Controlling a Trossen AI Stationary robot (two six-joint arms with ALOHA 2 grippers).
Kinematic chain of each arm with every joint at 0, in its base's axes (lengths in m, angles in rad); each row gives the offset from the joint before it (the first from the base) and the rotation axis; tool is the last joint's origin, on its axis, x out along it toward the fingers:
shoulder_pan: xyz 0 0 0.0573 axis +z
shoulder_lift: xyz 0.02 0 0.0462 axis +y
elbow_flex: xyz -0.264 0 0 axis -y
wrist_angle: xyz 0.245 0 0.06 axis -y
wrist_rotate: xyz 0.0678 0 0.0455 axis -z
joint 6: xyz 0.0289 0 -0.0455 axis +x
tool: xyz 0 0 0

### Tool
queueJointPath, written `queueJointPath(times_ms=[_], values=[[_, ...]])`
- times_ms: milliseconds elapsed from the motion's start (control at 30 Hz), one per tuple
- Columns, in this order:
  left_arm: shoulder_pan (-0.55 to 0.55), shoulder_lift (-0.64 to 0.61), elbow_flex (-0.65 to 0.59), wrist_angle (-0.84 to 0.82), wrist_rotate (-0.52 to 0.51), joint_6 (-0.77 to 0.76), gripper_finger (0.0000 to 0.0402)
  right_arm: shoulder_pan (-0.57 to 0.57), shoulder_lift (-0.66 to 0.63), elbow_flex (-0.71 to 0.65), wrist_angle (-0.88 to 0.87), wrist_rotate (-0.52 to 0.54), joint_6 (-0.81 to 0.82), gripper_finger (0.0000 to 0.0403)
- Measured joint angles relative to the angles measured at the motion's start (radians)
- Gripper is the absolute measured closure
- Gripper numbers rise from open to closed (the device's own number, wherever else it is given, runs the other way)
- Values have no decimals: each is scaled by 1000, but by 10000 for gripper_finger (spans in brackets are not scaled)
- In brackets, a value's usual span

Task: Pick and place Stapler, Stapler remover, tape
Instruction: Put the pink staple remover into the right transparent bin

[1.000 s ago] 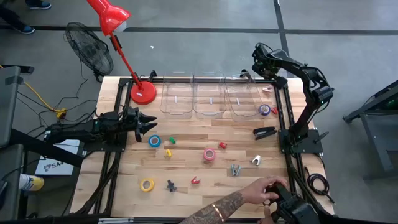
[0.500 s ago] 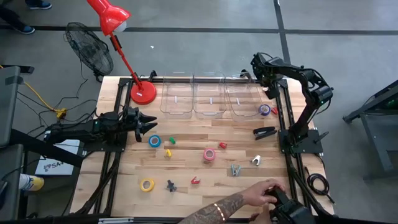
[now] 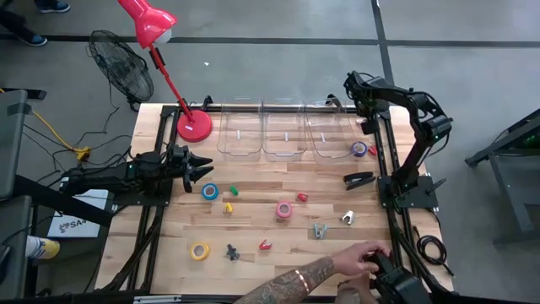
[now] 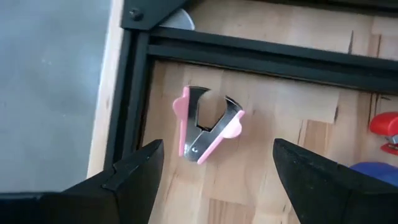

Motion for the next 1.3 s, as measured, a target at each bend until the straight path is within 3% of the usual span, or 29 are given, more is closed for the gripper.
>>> queueJointPath(times_ms=[800,1067,1300], values=[[0,0,0,0,0,0,231,-38,75,2,34,-15,157,110],[0,0,0,0,0,0,231,-38,132,2,57,-110,281,111],[0,0,0,0,0,0,231,-41,136,2,53,-120,351,130]])
